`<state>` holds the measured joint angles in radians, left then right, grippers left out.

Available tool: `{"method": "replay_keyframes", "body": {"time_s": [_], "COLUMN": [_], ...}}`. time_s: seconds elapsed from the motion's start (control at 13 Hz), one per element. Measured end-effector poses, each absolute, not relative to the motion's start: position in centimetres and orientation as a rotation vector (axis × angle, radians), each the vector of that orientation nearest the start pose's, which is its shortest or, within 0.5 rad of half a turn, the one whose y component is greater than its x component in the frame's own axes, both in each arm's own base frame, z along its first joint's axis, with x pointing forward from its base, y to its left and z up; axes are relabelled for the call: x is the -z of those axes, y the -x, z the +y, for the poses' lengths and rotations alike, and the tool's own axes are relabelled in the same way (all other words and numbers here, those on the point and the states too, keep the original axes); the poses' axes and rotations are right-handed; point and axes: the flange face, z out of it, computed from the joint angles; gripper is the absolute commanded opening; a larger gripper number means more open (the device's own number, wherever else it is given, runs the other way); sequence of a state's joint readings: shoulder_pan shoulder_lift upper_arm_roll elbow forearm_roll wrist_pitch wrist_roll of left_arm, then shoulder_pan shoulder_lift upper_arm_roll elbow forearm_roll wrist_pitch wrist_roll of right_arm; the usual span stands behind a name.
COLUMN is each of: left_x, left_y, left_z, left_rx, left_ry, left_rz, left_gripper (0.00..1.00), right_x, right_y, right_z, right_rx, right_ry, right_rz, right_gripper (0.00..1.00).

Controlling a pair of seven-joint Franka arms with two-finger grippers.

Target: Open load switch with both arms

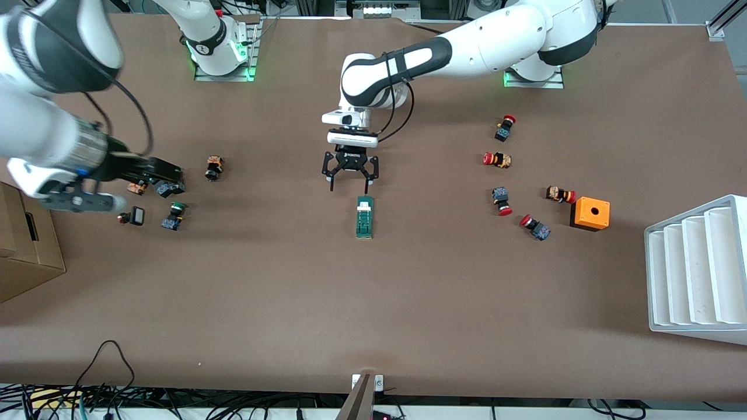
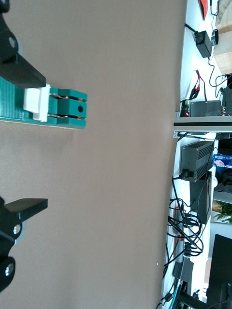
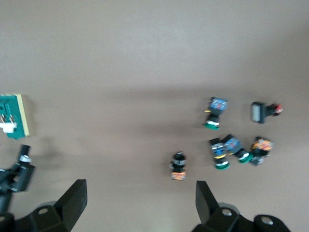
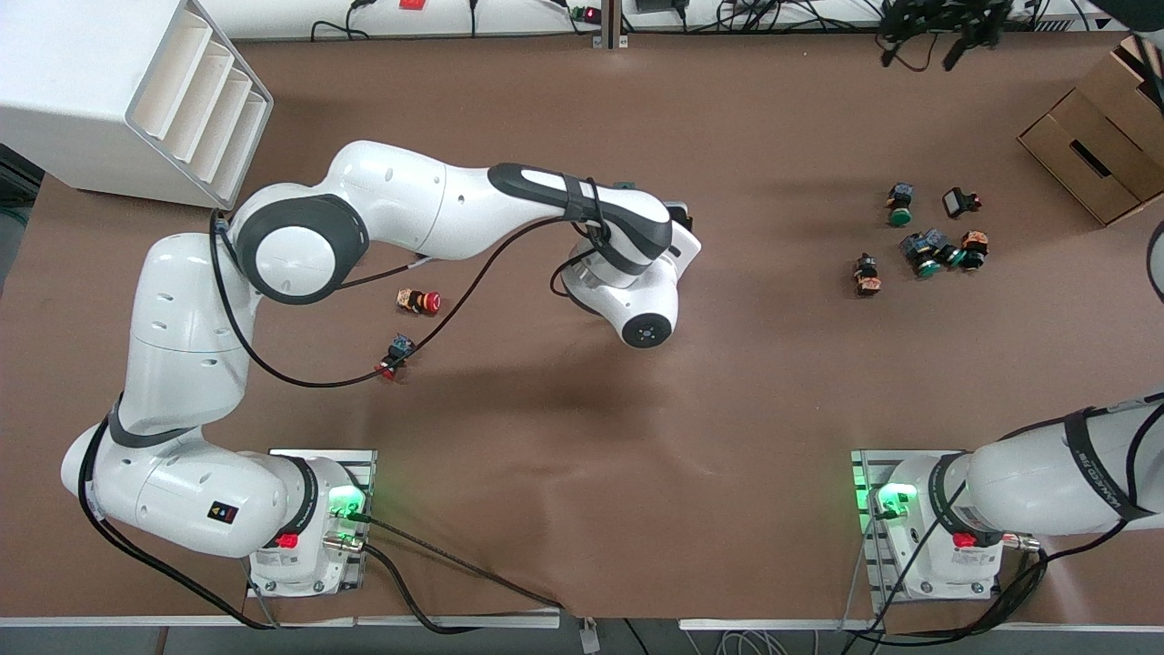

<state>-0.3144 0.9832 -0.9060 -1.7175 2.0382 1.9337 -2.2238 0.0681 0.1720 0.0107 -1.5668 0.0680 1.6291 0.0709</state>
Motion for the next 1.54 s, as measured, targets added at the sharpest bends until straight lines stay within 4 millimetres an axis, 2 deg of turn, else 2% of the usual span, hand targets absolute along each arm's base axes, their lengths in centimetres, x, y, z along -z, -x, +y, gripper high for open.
{"method": "replay_keyframes", "body": {"time_s": [0.15,0.23,0.38,0.54,0.77,1.0,1.15,1.31,1.54], "left_x": [-21.3,-23.5,-29.3,-35.5,-43.1,-50.8,-54.6,-56.4,-56.8], "left_y": [-37.2,-37.6,-38.7,-40.8,-44.6,-49.2,-52.0,-55.4,-60.1], "left_z": [-57.5,-57.6,-58.2,-58.2,-56.1,-52.1,-48.7,-44.3,-37.1], "left_rx": [1.398,1.322,1.166,1.026,0.801,0.553,0.389,0.232,0.035], "left_ry": [2.876,2.891,2.930,2.972,3.024,3.043,3.073,3.104,3.126], "left_rz": [-0.077,-0.115,-0.162,-0.180,-0.156,-0.118,-0.084,-0.076,-0.074], "left_gripper": [1.00,1.00,1.00,1.00,1.00,1.00,1.00,1.00,1.00], "right_x": [-54.7,-55.2,-55.9,-56.5,-57.3,-57.5,-56.8,-56.3,-57.2], "right_y": [-58.6,-57.7,-56.1,-55.9,-56.3,-56.7,-57.1,-57.4,-57.5], "right_z": [1.6,0.5,0.0,-0.1,0.0,0.1,0.0,0.1,0.0], "right_rx": [-0.143,-0.136,-0.132,-0.110,-0.072,-0.063,-0.079,-0.089,-0.057], "right_ry": [3.084,3.096,3.114,3.119,3.122,3.124,3.125,3.126,3.129], "right_rz": [-0.078,-0.096,-0.119,-0.124,-0.137,-0.138,-0.135,-0.131,-0.131], "right_gripper": [0.99,0.99,0.99,0.99,0.99,0.99,0.99,0.99,0.99]}}
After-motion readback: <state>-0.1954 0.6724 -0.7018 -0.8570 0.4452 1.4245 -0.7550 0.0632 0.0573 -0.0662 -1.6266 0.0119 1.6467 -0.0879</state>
